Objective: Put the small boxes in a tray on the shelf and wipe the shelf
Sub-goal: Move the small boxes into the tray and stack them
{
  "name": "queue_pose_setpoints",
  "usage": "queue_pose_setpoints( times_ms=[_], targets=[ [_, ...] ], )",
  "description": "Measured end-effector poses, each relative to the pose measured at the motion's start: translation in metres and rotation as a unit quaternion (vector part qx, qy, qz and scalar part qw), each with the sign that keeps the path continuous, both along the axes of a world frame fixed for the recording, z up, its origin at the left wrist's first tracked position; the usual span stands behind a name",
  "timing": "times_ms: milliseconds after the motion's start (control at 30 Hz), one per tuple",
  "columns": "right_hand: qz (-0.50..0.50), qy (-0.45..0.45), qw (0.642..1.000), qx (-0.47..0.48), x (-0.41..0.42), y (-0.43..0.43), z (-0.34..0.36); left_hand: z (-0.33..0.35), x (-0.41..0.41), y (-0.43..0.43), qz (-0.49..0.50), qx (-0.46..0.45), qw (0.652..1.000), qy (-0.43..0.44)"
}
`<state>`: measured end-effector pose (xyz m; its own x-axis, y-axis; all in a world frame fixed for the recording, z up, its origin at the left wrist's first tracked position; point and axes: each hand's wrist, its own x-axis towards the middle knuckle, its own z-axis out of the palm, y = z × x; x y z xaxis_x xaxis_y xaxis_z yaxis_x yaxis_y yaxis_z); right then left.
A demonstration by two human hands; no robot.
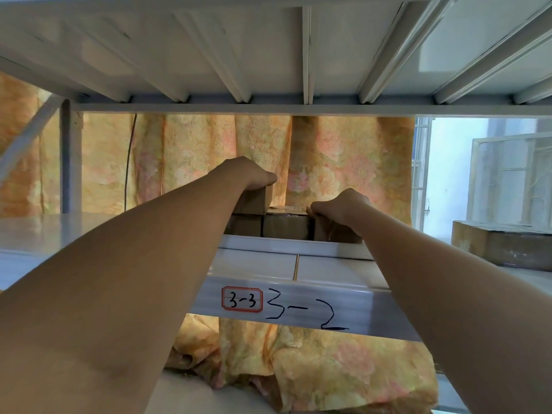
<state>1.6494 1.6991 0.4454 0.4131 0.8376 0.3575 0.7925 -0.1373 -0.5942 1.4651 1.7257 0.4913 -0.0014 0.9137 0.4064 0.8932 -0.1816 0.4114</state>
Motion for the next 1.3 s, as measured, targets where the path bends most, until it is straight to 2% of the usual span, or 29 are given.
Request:
queue_pose_setpoints(
  times_ms=[100, 367, 500, 767, 933, 1167, 1300],
  targets=[
    [-0.017, 0.008, 0.999, 0.031, 0.001, 0.008, 0.000, 0.000, 0.001, 0.003, 0.000, -0.004, 1.000, 0.006],
    [-0.018, -0.046, 0.998, -0.029, -0.002, 0.025, -0.002, 0.001, 0.000, 0.005, 0.009, 0.007, 1.000, 0.002],
    [-0.007, -0.032, 0.999, -0.037, 0.003, 0.024, -0.004, 0.005, -0.002, 0.004, 0.015, 0.019, 1.000, 0.000],
    [-0.008, -0.038, 0.999, -0.014, 0.012, 0.031, -0.008, 0.009, 0.004, 0.004, 0.038, 0.041, 0.997, 0.043],
    [0.001, -0.070, 0.997, -0.037, 0.013, 0.031, -0.009, 0.008, 0.009, 0.009, 0.034, 0.017, 0.996, 0.075],
    [0.007, -0.084, 0.995, -0.046, 0.012, 0.028, -0.010, 0.006, 0.004, 0.012, 0.026, 0.015, 0.997, 0.078],
    [-0.001, -0.089, 0.995, -0.044, 0.010, 0.025, -0.010, 0.003, 0.004, 0.017, 0.026, 0.046, 0.998, 0.036]
  ],
)
